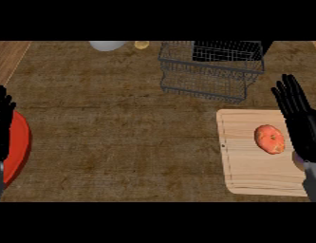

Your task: Pick the squash from the cutting board and place it in the tiered basket

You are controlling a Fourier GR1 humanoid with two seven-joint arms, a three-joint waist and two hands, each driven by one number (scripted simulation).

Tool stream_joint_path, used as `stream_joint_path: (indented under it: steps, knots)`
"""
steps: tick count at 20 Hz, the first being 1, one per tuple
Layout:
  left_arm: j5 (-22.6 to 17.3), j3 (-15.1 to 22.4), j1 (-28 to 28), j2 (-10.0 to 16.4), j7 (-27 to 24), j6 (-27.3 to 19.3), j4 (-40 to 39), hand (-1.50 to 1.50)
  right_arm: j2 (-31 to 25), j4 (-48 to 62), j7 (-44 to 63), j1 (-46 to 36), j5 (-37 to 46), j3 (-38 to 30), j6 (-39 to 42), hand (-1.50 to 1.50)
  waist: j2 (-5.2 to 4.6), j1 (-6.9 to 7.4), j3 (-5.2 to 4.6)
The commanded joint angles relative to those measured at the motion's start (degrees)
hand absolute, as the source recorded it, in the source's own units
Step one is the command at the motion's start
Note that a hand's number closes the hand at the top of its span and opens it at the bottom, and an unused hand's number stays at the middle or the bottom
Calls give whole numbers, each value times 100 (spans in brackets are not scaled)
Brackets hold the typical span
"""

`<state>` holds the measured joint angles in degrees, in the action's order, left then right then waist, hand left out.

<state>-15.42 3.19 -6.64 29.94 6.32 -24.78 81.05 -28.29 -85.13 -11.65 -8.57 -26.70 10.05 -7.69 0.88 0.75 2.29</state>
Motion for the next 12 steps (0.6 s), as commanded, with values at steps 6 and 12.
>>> stream_joint_path:
  steps: [6,12]
  knots:
    - [1,1381,-440,-774,-786,1424,442,0,448,1128,675,-1270,304,542,146,-150,-196,108,-238]
    - [-46,1648,-70,-1193,-1207,1753,77,0,1187,2186,-758,-1202,548,403,154,-150,-144,62,-223]
